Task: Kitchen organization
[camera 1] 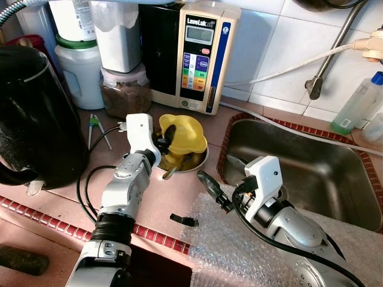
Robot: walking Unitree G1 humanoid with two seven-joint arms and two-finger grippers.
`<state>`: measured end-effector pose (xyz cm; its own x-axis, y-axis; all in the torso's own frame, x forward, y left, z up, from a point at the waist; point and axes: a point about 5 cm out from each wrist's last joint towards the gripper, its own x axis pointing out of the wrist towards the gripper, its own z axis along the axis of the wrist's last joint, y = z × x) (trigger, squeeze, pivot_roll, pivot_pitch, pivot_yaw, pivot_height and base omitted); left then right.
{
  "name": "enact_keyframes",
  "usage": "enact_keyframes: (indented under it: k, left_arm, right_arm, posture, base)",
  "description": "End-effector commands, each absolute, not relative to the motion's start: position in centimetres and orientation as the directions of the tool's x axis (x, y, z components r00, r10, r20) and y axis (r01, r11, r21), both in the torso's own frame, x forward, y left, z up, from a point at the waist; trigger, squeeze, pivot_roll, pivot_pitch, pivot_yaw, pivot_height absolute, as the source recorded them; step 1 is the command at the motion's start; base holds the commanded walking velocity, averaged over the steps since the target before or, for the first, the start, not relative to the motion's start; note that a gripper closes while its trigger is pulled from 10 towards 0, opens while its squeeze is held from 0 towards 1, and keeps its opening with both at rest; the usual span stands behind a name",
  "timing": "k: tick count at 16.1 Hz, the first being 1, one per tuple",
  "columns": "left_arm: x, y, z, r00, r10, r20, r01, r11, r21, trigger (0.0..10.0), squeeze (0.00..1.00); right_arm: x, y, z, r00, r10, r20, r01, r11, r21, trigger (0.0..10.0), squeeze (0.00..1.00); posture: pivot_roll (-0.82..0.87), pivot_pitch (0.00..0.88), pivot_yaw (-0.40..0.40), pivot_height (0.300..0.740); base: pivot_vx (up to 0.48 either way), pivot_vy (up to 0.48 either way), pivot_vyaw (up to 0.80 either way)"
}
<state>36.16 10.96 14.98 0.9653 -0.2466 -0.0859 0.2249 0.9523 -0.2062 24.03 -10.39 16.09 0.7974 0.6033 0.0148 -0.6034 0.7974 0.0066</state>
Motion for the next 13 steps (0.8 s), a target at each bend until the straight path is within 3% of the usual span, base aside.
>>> enact_keyframes:
  k: [1, 10, 11, 12, 13]
  left_arm:
    - [36.2, 10.5, 14.9, 0.961, -0.257, -0.102, 0.236, 0.954, -0.183, 10.0, 1.0]
    - [36.3, 10.9, 13.4, 0.962, -0.192, -0.194, 0.185, 0.981, -0.05, 10.0, 1.0]
    - [36.3, 10.9, 13.3, 0.959, -0.199, -0.202, 0.193, 0.98, -0.048, 10.0, 0.67]
    - [36.3, 10.9, 13.2, 0.956, -0.199, -0.216, 0.197, 0.98, -0.031, 9.1, 0.0]
    - [36.3, 10.9, 13.1, 0.955, -0.202, -0.219, 0.199, 0.979, -0.034, 1.0, 0.0]
  right_arm:
    - [24.0, -10.5, 16.2, 0.8, 0.6, 0.017, -0.6, 0.8, -0.008, 10.0, 0.0]
    - [24.0, -10.3, 16.1, 0.798, 0.603, 0.018, -0.603, 0.798, -0.008, 10.0, 0.0]
    - [24.0, -10.3, 16.1, 0.798, 0.603, 0.018, -0.603, 0.798, -0.008, 10.0, 0.0]
    - [24.0, -10.3, 16.1, 0.798, 0.602, 0.018, -0.602, 0.798, -0.008, 10.0, 0.0]
    - [24.0, -10.3, 16.1, 0.799, 0.601, 0.019, -0.601, 0.799, -0.009, 10.0, 0.0]
  posture:
    - [0.06, 0.0, -0.062, 0.74]
    - [0.06, 0.0, -0.056, 0.74]
    - [0.06, 0.0, -0.056, 0.74]
    - [0.06, 0.0, -0.056, 0.74]
    - [0.06, 0.0, -0.056, 0.74]
  base:
    - [0.0, 0.0, 0.0]
    - [0.0, 0.0, 0.0]
    - [0.0, 0.0, 0.0]
    - [0.0, 0.0, 0.0]
    - [0.0, 0.0, 0.0]
